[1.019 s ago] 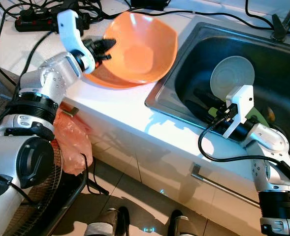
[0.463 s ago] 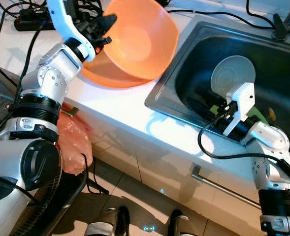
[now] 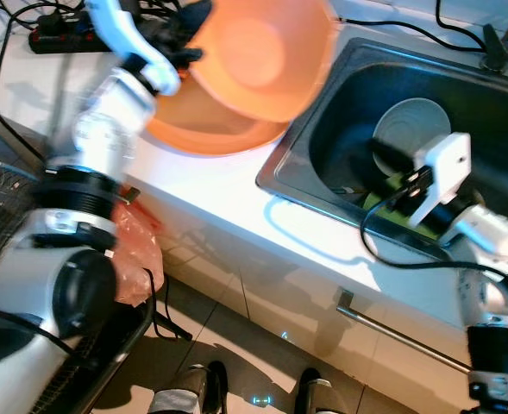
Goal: Kitchen organization
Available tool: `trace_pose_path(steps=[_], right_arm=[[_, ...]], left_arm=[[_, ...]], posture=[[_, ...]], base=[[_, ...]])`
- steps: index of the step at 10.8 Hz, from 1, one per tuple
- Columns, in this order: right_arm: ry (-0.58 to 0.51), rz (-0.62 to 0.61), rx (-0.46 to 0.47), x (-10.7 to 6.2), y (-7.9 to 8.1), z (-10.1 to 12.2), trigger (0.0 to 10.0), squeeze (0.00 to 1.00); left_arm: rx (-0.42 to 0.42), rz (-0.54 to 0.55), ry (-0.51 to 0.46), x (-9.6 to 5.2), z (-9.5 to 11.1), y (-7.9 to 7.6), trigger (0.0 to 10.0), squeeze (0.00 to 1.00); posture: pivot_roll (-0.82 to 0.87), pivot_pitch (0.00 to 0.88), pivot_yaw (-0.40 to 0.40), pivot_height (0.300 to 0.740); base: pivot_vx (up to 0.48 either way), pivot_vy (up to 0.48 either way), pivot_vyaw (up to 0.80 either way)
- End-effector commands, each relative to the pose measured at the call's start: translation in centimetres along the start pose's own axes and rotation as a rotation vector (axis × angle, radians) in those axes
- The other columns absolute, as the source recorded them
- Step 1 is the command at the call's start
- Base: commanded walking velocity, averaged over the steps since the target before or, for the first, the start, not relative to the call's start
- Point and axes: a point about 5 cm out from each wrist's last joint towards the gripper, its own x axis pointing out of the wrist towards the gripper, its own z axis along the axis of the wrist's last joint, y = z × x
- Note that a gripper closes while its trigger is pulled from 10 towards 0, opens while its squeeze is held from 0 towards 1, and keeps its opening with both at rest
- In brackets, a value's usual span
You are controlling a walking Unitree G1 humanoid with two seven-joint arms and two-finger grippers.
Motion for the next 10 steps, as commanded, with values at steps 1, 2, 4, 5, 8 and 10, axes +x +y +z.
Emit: trace_pose_path(steps=[1, 2, 4, 5, 8, 10], right_arm=[[0.004, -0.037, -0.038, -0.5, -0.8, 0.4, 10.0, 0.0], [0.012, -0.057, -0.051, -1.1, -1.4, 0.6, 10.0, 0.0], [0.05, -0.085, -0.077, -2.2, -2.0, 0.6, 10.0, 0.0], [0.061, -0.093, -0.084, -2.7, -2.2, 0.6, 10.0, 0.0], [0.093, -0.097, -0.092, -4.0, -2.4, 0.6, 10.0, 0.0], [0.106, -0.084, -0.087, -5.1, -2.1, 0.7, 10.0, 0.0]], left_arm=[[0.045, -0.042, -0.047, 0.5, 1.1, -1.0, 10.0, 0.0], [0.06, -0.066, -0.024, 0.9, 0.2, -1.9, 10.0, 0.0], [0.109, -0.133, 0.021, 1.9, -2.2, -4.5, 10.0, 0.0], [0.13, -0.162, 0.033, 2.2, -3.0, -5.6, 10.0, 0.0], [0.202, -0.239, 0.067, 2.8, -6.0, -8.9, 10.0, 0.0], [0.244, -0.299, 0.091, 2.8, -7.8, -11.1, 10.0, 0.0]], posture=[[-0.02, 0.167, 0.069, 0.74], [-0.03, 0.172, 0.071, 0.74], [-0.04, 0.184, 0.075, 0.74], [-0.05, 0.188, 0.078, 0.74], [-0.06, 0.197, 0.087, 0.74], [-0.08, 0.205, 0.096, 0.74]], base=[[0.0, 0.0, 0.0], [0.0, 0.0, 0.0], [0.0, 0.0, 0.0], [0.0, 0.0, 0.0], [0.0, 0.0, 0.0], [0.0, 0.0, 0.0]])
